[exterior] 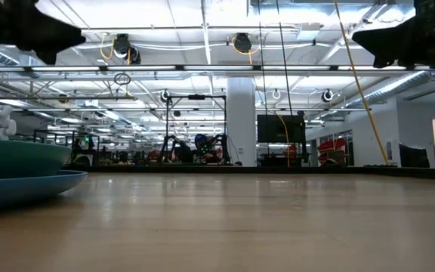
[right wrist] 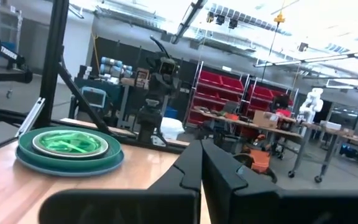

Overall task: Stack plastic plates
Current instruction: Return to Home Position

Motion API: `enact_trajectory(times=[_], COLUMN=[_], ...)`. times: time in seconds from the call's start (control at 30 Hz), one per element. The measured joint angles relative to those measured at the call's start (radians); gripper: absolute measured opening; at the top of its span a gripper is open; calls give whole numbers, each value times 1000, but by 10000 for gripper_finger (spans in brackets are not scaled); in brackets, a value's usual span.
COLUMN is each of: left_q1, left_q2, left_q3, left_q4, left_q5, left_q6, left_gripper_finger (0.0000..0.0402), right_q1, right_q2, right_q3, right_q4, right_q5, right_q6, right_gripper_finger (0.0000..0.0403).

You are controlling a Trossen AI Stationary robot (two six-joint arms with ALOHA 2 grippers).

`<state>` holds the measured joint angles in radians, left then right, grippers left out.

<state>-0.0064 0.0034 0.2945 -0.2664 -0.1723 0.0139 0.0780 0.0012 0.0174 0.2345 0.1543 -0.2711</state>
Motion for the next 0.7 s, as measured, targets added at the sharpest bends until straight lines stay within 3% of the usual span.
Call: enact_trajectory(times=[0.17,0.27,0.43,0.57,0.7], left_q1=[-1,-1,-1,-2,-1], left_q2=[15,5,1,11,10], left_q3=[-39,-100,-276,-280,-279], left_q4=[16,119,324,379,404], left_q5=[-4,3,8,10,-14], left_q6=[-17,4,13,-5,23], left_gripper_finger=[126,126,126,126,126], right_q1=[0,0,0,0,0], right_q2=[1,1,1,1,1], right_q3=[-1,-1,-2,-2,-2], right_q4=[-8,-8,30,86,142], right_q5=[-15,-34,-148,-272,-216], right_q6=[1,2,6,8,-7], right_gripper_finger=[0,0,0,0,0])
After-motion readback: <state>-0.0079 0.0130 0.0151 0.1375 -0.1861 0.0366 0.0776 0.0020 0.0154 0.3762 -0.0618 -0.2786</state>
